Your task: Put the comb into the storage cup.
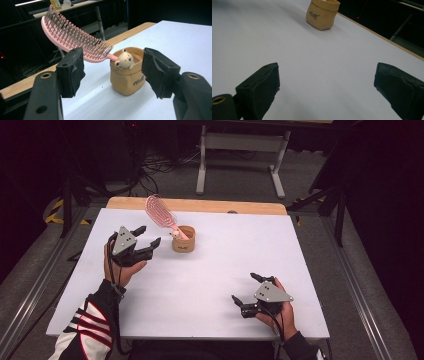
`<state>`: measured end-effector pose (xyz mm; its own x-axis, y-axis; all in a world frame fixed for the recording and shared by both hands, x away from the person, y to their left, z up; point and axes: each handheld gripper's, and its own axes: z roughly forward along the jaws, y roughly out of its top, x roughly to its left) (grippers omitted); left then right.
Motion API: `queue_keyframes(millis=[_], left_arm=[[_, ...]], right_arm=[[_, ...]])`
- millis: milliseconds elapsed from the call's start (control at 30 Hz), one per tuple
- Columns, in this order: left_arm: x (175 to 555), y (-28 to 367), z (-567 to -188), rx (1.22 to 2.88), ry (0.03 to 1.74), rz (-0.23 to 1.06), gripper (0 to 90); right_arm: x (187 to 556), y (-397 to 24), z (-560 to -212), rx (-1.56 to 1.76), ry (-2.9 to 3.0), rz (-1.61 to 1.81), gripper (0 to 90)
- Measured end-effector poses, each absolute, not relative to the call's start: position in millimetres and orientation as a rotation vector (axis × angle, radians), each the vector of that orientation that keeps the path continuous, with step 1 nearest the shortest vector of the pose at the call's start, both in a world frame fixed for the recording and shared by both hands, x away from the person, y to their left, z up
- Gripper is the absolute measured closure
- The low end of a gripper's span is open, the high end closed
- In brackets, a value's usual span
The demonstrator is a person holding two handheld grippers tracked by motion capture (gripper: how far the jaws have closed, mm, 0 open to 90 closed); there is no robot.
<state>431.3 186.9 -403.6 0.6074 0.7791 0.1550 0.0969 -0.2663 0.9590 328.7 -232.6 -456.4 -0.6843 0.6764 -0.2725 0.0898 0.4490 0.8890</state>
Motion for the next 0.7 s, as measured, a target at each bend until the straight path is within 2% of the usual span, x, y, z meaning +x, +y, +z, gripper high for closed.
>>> queue_keyframes(millis=[700], left_arm=[[414, 175, -409, 1.788, 0.640, 0.733, 16.4]], right_arm=[[327, -231, -455, 0.613, 2.082, 1.218, 7.2]])
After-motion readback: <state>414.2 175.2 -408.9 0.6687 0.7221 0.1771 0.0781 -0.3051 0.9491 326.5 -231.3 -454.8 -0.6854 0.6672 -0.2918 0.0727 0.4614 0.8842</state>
